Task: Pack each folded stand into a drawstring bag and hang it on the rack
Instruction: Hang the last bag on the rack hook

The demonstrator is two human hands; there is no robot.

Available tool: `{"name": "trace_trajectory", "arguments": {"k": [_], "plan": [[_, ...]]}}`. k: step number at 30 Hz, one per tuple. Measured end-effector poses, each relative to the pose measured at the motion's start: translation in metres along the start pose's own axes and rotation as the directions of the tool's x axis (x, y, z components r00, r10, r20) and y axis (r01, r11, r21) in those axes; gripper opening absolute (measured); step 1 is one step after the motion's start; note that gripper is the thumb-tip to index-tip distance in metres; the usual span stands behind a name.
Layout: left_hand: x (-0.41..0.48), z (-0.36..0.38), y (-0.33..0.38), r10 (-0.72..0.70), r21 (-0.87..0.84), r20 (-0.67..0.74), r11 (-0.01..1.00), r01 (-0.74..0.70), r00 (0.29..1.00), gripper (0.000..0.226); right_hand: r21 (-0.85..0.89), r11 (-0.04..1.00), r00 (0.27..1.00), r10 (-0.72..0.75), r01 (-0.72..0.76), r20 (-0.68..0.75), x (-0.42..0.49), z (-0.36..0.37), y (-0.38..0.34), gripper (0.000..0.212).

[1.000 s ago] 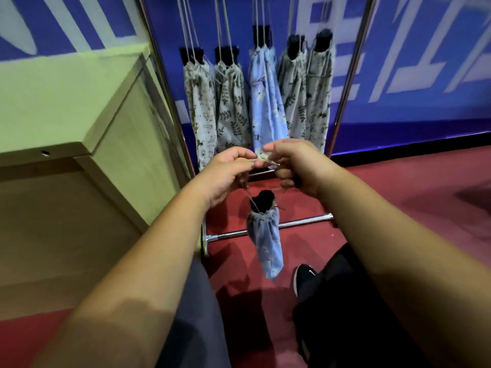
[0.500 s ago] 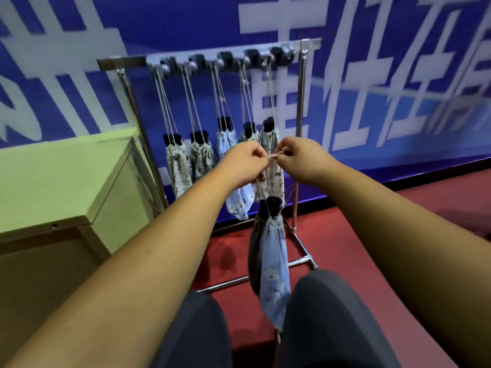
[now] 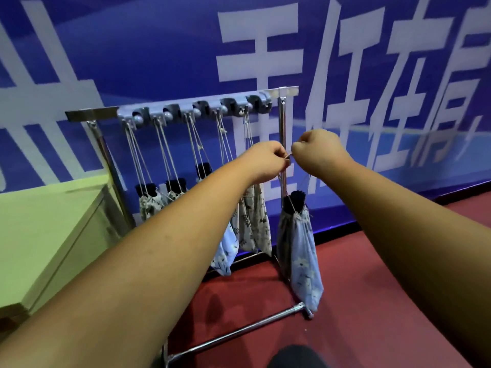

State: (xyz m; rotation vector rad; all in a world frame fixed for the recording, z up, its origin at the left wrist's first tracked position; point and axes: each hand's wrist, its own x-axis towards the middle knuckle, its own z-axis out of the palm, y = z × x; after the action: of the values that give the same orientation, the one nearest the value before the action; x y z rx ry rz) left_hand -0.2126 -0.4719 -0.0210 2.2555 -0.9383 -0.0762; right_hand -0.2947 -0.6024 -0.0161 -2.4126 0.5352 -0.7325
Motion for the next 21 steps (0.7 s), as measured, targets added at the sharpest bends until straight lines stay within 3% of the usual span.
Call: {"name": "trace_trajectory", "arguments": {"k": [5, 11, 17, 21], "plan": [[0.051, 0.010, -0.010, -0.066, -0.078, -0.014, 0.995, 0.065, 0.998, 0.013, 0.072, 0.997, 0.999, 0.005, -0.001, -0.051, 0.045, 0.016, 0.012, 0.022], [0.091, 0.014, -0.027, -0.012, 0.009, -0.181, 1.000, 0.013, 0.983, 0.024, 0.151, 0.988, 0.994, -0.013, 0.029, -0.108, 0.090, 0.042, 0.027, 0.014], [0.131, -0.004, -0.029, 0.043, 0.040, -0.401, 0.999, -0.029, 0.915, 0.026, 0.245, 0.965, 0.986, -0.060, 0.097, -0.153, 0.138, 0.048, 0.017, 0.015], [0.155, -0.026, -0.020, 0.048, 0.083, -0.507, 0.997, -0.006, 0.861, 0.016, 0.293, 0.949, 0.976, -0.057, 0.120, -0.212, 0.168, 0.049, 0.000, 0.015]]}}
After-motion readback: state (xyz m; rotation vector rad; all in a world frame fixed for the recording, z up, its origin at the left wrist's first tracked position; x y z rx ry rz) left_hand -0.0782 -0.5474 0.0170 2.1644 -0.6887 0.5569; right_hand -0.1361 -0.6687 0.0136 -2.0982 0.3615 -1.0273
